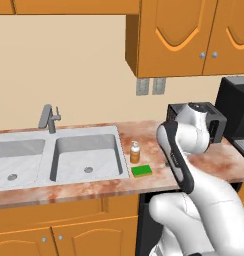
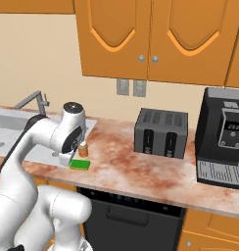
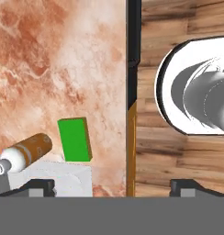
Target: Restock the sink supplies by placing the sponge and soap dispenser on the counter and next to the sink. Make sure the soap dispenser is upright.
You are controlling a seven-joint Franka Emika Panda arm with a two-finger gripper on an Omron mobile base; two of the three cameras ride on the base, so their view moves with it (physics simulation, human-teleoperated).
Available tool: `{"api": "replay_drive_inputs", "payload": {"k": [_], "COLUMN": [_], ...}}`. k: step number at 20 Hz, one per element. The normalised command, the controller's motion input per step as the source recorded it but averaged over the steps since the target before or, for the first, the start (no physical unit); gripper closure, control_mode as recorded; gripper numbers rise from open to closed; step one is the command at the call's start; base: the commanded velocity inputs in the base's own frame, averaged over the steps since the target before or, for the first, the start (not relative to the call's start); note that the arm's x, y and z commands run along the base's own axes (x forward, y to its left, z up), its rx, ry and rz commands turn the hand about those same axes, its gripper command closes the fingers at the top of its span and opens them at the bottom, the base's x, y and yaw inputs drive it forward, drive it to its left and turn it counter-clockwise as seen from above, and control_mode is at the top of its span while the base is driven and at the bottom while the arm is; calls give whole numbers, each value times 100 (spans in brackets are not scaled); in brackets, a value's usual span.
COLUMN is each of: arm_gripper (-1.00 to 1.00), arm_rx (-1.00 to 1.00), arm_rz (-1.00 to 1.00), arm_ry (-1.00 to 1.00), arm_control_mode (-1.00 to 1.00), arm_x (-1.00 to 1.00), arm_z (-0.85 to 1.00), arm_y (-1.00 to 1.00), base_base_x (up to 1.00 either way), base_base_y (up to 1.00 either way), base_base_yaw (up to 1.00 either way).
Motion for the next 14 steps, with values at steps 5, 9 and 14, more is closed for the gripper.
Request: {"api": "replay_drive_inputs", "payload": {"k": [5,9,14], "arm_gripper": [-100,-100,-100], "arm_rx": [0,0,-2], "arm_rz": [-2,-1,0], "arm_ry": [-18,-19,-18], "arm_control_mode": [-100,-100,-100], "arm_x": [-50,-48,-39], "arm_z": [72,78,83], "arm_y": [0,0,0], "base_base_x": [0,0,0], "base_base_y": [0,0,0], "base_base_yaw": [0,0,0]}}
